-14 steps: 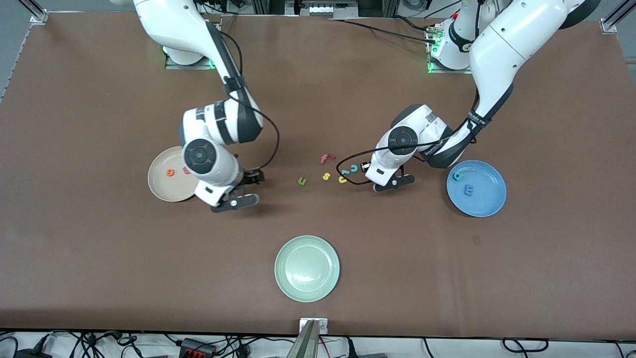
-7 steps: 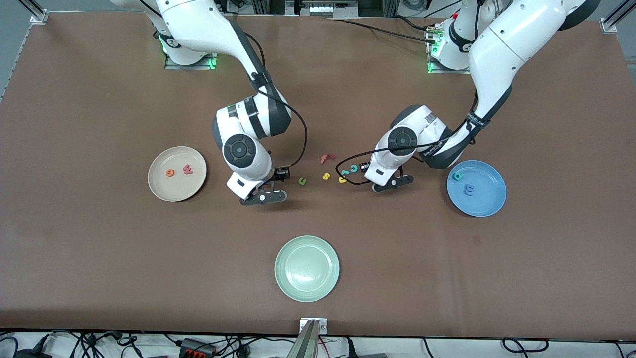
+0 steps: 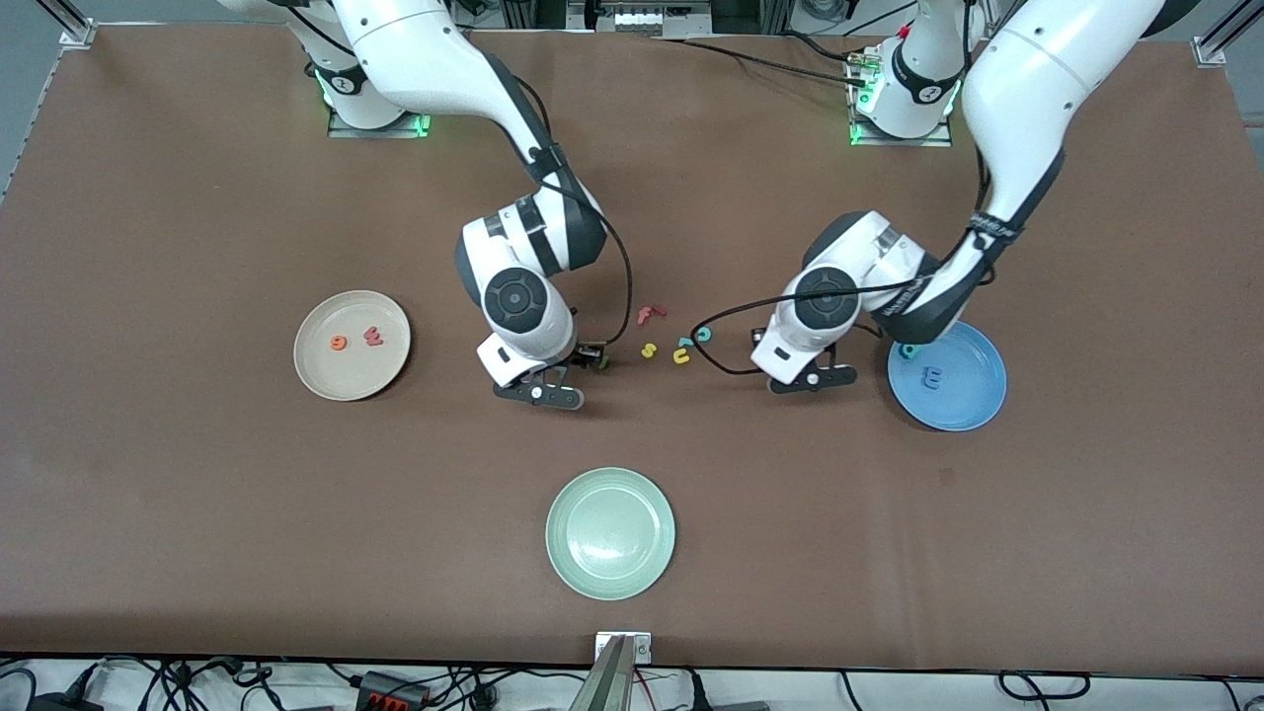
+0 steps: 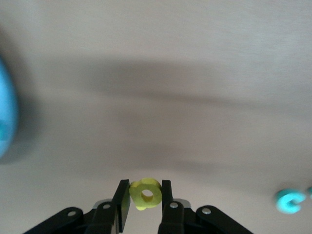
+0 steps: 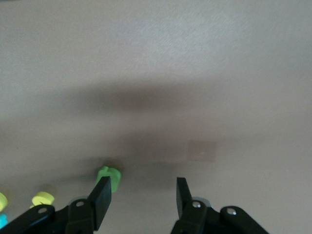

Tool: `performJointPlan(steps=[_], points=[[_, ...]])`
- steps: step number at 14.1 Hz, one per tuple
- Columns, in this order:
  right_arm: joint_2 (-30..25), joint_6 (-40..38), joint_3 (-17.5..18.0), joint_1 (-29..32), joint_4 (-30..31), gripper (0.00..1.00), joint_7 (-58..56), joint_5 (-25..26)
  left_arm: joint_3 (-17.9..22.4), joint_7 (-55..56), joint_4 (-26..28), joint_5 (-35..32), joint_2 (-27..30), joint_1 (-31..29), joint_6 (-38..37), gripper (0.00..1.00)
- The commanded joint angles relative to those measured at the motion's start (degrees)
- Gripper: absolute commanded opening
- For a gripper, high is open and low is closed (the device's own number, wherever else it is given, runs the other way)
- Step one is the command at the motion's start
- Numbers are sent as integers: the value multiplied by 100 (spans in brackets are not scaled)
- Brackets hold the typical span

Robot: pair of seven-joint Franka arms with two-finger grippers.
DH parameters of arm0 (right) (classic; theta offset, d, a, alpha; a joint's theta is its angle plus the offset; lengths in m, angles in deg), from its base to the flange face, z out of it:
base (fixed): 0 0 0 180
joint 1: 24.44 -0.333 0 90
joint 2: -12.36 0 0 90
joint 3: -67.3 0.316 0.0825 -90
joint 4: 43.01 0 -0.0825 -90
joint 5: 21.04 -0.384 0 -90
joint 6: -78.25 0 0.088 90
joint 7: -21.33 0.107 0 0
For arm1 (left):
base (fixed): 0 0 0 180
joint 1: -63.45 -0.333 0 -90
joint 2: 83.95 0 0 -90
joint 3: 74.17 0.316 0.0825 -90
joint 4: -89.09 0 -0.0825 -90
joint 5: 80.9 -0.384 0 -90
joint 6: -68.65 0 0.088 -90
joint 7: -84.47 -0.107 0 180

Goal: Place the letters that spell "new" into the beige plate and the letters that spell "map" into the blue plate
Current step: 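Drop the yellow letter on the blue plate with the left gripper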

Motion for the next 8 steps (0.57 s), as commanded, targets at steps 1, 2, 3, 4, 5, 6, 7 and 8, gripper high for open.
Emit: performJointPlan(steps=[1,2,3,4,5,6,7,8], points=[[172,190,120,-77,-196,57,412,-113,11,-1031,-606,-133,65,-244,-1036,4],[224,286,156,-86,-196,57,527,-104,-24,-1488,-642,-133,73,-542,-1143,4],[268,374,208,-86,-205,57,606,-104,-24,-2041,-634,-142,65,-840,-1144,4],[312,436,279,-86,-240,57,703,-104,-24,-2499,-616,-142,56,-1043,-1126,5],[356,454,297,-95,-240,57,738,-95,2,-2878,-590,-142,12,-1246,-1074,6],[365,446,297,-138,-258,56,739,-86,11,-3142,-564,-142,-32,-1456,-960,6],[383,454,297,-165,-258,56,739,-86,11,-3476,-529,-142,-84,-1711,-820,7],[409,454,297,-165,-267,56,739,-86,20,-3844,-441,-142,-94,-1914,-784,9]])
